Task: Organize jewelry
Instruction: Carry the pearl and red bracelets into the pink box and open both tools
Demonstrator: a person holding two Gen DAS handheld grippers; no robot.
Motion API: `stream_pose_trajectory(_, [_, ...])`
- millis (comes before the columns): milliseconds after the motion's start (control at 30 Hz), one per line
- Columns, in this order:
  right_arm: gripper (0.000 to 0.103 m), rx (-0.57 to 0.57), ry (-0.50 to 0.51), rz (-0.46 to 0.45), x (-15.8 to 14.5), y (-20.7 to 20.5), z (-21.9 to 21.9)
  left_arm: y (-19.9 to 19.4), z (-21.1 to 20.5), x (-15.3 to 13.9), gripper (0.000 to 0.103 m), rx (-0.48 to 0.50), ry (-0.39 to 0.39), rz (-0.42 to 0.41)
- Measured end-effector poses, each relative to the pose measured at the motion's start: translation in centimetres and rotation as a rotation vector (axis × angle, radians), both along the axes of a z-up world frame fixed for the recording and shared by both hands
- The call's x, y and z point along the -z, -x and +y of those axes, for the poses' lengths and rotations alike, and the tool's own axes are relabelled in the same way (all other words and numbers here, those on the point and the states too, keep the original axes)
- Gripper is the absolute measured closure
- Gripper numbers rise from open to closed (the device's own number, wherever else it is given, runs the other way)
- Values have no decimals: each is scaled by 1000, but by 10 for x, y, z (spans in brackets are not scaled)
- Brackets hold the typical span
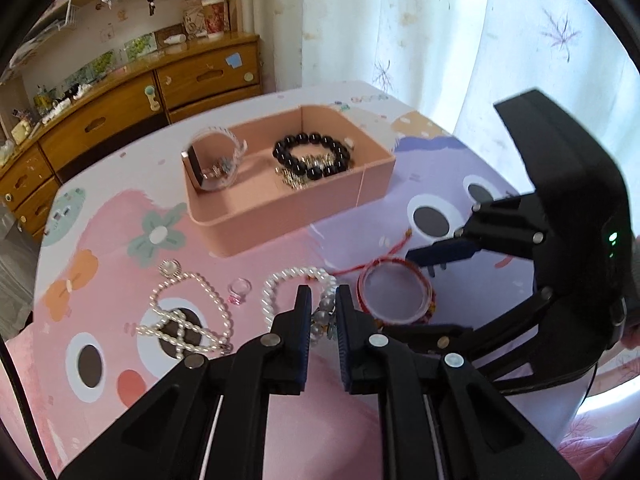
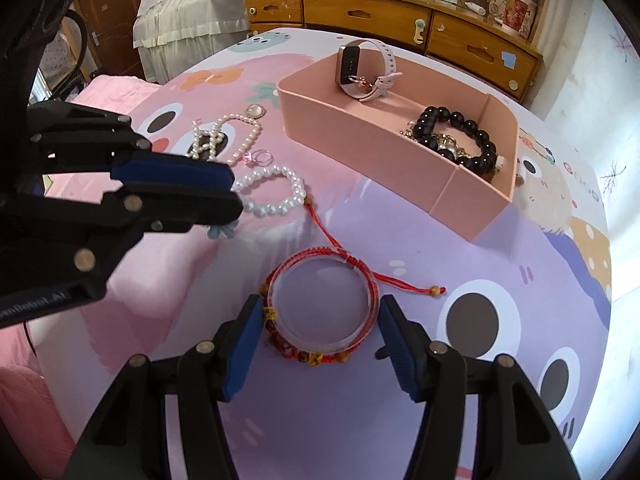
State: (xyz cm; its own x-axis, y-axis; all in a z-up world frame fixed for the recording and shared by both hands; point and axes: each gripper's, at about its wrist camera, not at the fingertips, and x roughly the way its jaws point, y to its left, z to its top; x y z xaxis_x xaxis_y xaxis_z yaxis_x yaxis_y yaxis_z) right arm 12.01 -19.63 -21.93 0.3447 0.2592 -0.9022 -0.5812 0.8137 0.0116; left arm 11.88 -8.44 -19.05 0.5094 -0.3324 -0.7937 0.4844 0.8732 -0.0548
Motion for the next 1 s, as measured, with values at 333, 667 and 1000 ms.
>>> stream_pose_trajectory(333, [44,37,-59,-39,-26,5,1,1,11,-26,93,-15,47,-17])
stream_pose_trajectory(667, [44,44,-50,-30,-26,11,-2,6,7,10,90,-16,-33,108])
stream_pose_trajectory(1000, [44,54,-45,-26,-25,12,-2,9,4,21,98,12,-49,101])
